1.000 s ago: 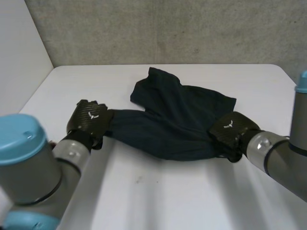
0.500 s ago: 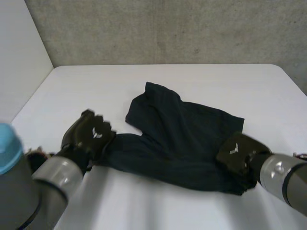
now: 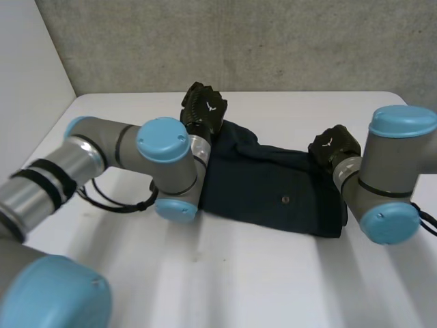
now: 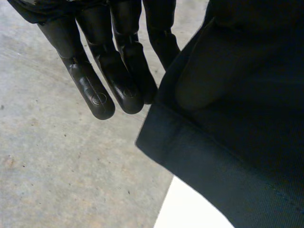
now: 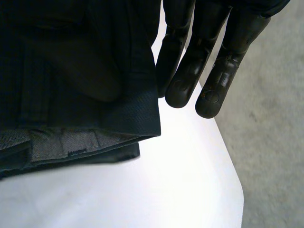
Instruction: Fold the shorts.
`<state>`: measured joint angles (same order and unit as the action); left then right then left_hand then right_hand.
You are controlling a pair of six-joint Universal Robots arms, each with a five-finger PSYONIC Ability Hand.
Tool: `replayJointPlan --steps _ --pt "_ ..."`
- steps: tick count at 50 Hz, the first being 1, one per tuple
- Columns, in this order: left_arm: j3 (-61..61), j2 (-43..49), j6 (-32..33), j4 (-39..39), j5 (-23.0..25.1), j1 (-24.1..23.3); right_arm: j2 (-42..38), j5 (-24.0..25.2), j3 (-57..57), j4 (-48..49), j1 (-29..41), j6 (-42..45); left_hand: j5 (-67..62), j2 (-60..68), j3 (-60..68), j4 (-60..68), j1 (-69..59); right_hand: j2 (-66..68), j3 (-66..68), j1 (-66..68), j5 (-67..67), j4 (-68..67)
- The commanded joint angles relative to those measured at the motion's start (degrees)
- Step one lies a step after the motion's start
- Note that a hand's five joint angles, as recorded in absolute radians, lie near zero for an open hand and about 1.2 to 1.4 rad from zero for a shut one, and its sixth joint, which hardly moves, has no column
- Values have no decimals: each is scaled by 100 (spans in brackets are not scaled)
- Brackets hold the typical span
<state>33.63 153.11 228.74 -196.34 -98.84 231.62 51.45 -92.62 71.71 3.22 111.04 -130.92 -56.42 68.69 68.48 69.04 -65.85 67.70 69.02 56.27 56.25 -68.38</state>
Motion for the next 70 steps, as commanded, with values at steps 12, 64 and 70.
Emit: replayJointPlan --steps 12,64,70 --pt "-2326 1669 -708 368 -39 59 -979 -678 -1018 1260 -100 -21 -1358 1131 1152 1096 -1415 1230 1098 2373 1375 -1162" --pt "3796 -3919 -3530 -235 681 173 2308 728 2127 -298 -469 -2588 5317 -5545 -5523 -5579 5261 -5770 -5902 -4627 -5625 5838" --pt "6119 -4668 -3468 -1917 1007 244 2115 728 2304 -59 -469 -2579 5435 -5663 -5641 -5697 5379 -5770 -5902 -4627 -5625 5838"
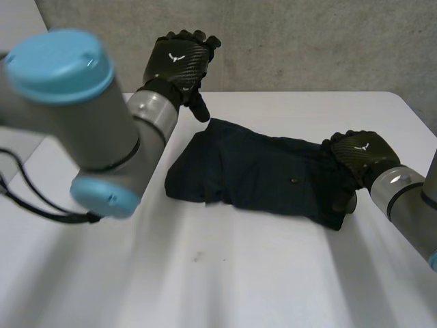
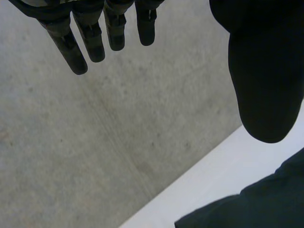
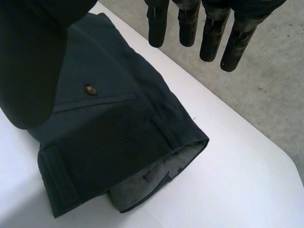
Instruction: Fold the shorts.
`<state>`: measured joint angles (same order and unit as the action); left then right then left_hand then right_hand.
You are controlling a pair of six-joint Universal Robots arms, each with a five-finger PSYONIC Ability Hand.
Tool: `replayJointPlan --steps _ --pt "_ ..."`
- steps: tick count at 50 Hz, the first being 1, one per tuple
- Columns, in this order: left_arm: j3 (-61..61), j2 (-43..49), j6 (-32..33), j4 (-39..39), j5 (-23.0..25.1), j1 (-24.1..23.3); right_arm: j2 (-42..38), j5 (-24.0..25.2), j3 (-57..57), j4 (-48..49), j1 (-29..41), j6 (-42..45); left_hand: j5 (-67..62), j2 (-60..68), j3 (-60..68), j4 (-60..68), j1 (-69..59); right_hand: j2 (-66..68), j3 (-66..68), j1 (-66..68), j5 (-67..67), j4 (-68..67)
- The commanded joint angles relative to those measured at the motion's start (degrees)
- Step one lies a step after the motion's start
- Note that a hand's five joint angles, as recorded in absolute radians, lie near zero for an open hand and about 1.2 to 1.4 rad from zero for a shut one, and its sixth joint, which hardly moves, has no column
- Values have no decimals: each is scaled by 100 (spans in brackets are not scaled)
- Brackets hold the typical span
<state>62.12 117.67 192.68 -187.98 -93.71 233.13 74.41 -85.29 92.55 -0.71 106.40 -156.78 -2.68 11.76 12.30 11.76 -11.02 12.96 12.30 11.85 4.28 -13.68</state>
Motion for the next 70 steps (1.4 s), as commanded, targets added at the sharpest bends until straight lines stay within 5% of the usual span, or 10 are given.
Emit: replayJointPlan --steps 1,9,16,18,21,41,54,60,65,70 --pt "3593 -1123 164 -2735 494 92 -347 3 219 344 -5 7 62 30 -24 30 -105 -296 -230 -185 -428 368" --pt "4308 -1097 138 -2770 441 408 -1077 -23 88 668 -14 16 45 47 -7 47 -121 97 163 208 -35 -25" --pt "4317 -1123 112 -2787 441 549 -1499 -23 -35 1055 -111 33 45 47 -7 47 -121 3440 3507 3552 3309 -3368" --pt "4317 -1123 112 -2787 441 575 -1596 -14 -88 1108 -207 86 45 47 -7 47 -121 6429 6495 6540 6297 -6357" --pt "4343 -1132 121 -2779 432 567 -1588 3 -115 1100 -383 139 45 47 -7 47 -121 6704 6770 6815 6572 -6632" --pt "4405 -1484 112 -2717 432 575 -972 -595 -1080 660 -113 4365 79 13 -41 13 -88 6704 6770 6815 6572 -6632" --pt "4405 -1493 112 -2726 432 610 -2518 958 -2233 695 1997 5377 95 -3 -57 -3 -71 6704 6770 6815 6572 -6632" --pt "4273 -1501 112 -2717 432 689 -2520 1743 -2083 687 2122 5228 112 -20 -74 -20 -54 6704 6770 6815 6572 -6632" --pt "3914 -1484 112 -2560 450 681 -2196 1805 -2022 713 2060 3985 129 -37 -91 -37 -37 892 959 1004 761 -820" --pt "3193 -1221 85 -1848 432 611 -1475 1787 -1925 748 1551 1681 146 -54 -108 -54 -21 -296 -230 -185 -428 368"
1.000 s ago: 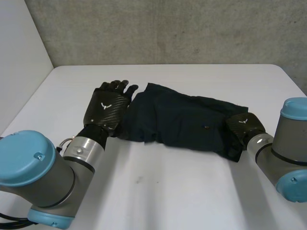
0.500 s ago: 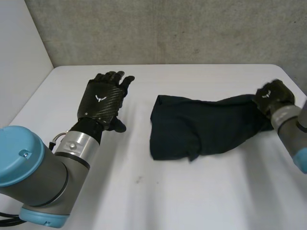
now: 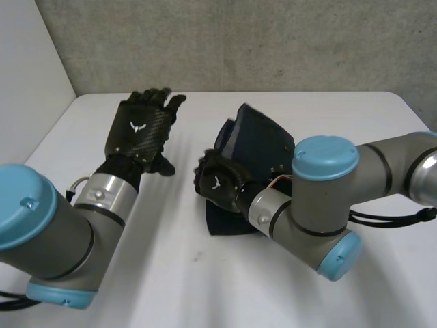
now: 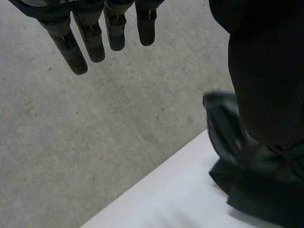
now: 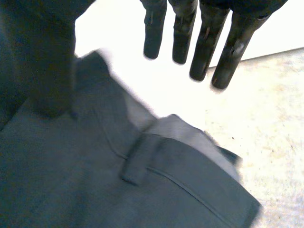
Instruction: Fold the shorts.
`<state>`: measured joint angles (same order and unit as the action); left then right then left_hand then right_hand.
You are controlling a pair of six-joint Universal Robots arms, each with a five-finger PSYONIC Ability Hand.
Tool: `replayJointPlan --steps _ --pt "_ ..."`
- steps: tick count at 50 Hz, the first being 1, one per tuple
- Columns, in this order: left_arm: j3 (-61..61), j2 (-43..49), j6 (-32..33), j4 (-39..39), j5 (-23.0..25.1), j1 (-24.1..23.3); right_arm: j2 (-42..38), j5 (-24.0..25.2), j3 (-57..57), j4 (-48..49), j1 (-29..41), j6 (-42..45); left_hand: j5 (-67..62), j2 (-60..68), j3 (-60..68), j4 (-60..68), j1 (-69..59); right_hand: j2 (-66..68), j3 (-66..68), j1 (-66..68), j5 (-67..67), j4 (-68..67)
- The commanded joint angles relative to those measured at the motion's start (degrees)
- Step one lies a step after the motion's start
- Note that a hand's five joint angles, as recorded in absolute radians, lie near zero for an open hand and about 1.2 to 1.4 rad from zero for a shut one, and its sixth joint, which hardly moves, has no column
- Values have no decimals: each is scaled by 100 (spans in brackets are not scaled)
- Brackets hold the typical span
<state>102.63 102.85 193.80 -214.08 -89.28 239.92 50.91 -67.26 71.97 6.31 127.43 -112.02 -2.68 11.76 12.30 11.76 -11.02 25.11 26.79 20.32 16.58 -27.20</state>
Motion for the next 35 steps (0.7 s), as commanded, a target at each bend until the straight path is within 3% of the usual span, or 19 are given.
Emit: replayJointPlan --steps 1,3,7,10,16,23,26,31,35 --pt "-1163 488 -78 1006 -10 -121 998 -33 159 45 -631 -3208 129 -37 -91 -37 -37 -1511 -1679 -1032 -1658 1720" --pt "-1446 692 -149 1175 -19 -208 1314 -68 264 54 -885 -4304 129 -36 -91 -37 -37 -1511 -1679 -1032 -1658 1720" --pt "-2281 1202 -377 1535 -124 -560 1570 -234 414 1 -1395 -5644 112 -20 -74 -20 -54 -1511 -1679 -1032 -1658 1720" --pt "-2923 1641 -439 1808 -273 -727 1702 -559 554 -16 -1694 -6093 112 -20 -74 -20 -54 -1511 -1679 -1032 -1658 1720" --pt "-4353 2667 -404 2492 -291 -1069 1747 -1070 547 -174 -2003 -6095 95 -3 -57 -3 -71 -1511 -1679 -1032 -1658 1720" --pt "-6934 4274 -413 3852 -265 -1290 1053 -1097 -103 -727 -2082 -6104 62 31 -24 30 -104 -1511 -1679 -1032 -1658 1720" --pt "-8106 4988 -422 4452 -265 -1299 729 -939 -384 -1034 -2091 -6122 45 48 -7 47 -122 -1511 -1679 -1032 -1658 1720" --pt "-11310 6736 -448 5962 -222 -1281 262 -517 -780 -1308 -2056 -6086 28 64 10 64 -138 -1511 -1679 -1032 -1658 1720" --pt "-11503 7048 -536 6282 -99 -1351 -2 -253 -1000 -1378 -2021 -6025 -55 148 93 147 -222 -1511 -1679 -1032 -1658 1720"
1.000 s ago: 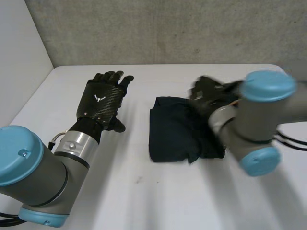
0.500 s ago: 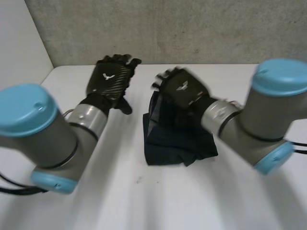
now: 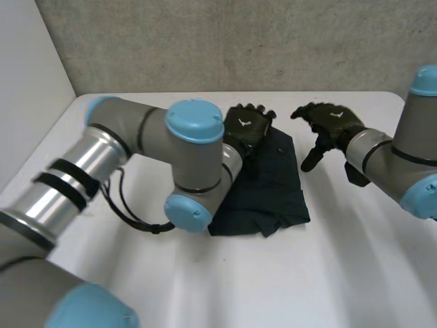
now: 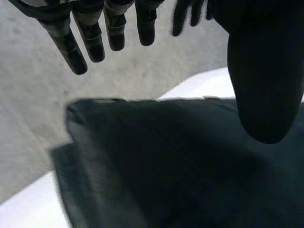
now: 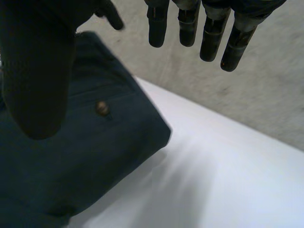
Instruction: Fold the shorts.
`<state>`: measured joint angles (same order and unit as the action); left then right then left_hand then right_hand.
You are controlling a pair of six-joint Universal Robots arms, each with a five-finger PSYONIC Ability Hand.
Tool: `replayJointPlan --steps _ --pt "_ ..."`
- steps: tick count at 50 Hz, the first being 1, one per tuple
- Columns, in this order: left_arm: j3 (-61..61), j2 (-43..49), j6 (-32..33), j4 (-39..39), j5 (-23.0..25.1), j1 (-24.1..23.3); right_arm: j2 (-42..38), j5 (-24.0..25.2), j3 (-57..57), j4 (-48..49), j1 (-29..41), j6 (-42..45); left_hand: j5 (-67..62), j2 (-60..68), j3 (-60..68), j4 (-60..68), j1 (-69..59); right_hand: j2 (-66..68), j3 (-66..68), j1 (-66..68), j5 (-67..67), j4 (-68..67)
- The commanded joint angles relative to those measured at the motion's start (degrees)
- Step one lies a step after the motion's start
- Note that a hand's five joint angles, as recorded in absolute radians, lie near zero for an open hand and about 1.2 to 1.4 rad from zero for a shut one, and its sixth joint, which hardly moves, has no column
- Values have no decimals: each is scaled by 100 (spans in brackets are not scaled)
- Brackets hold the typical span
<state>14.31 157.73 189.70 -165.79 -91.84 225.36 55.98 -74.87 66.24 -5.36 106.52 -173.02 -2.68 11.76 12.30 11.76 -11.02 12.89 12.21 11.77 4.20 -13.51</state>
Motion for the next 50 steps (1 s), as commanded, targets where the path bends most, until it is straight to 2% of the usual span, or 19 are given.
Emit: replayJointPlan --steps 1,6,15,19,23,25,36,43,47,50 --pt "-2592 1516 -144 1479 166 105 -544 543 -471 -211 71 102 -123 215 161 215 -289 -289 -221 -177 -420 351" --pt "-2108 1428 -118 1576 157 70 -772 552 -673 -220 79 260 -241 334 280 333 -408 -289 -221 -177 -420 351" --pt "-2029 1559 -39 1664 69 105 -1089 341 -841 -220 80 287 -123 216 162 215 -290 -289 -221 -177 -420 351" --pt "-2020 1612 -21 1848 -158 88 -1203 306 -814 -220 80 304 -123 216 162 215 -290 -289 -221 -177 -420 351" --pt "-1915 1542 -21 1875 -667 79 -1283 359 -806 -229 80 348 -123 216 162 216 -290 -289 -221 -177 -420 351" --pt "-1853 1489 -12 1884 -774 79 -1300 367 -797 -229 80 383 -123 216 162 215 -290 -289 -221 -177 -420 351" --pt "-1440 1182 23 2068 -801 88 -1616 245 -849 -229 246 981 -90 182 128 182 -256 -289 -221 -177 -420 351" --pt "-1484 884 -3 2095 -801 61 -1398 86 -858 -229 299 1122 11 82 28 81 -155 -289 -221 -177 -420 351" --pt "-1563 549 -30 2086 -810 61 -949 16 -771 -185 326 1104 79 14 -40 14 -88 -289 -221 -177 -420 351" --pt "-1633 163 -65 2086 -862 52 -571 -247 -683 -132 326 1043 79 14 -40 14 -88 -289 -221 -177 -420 351"
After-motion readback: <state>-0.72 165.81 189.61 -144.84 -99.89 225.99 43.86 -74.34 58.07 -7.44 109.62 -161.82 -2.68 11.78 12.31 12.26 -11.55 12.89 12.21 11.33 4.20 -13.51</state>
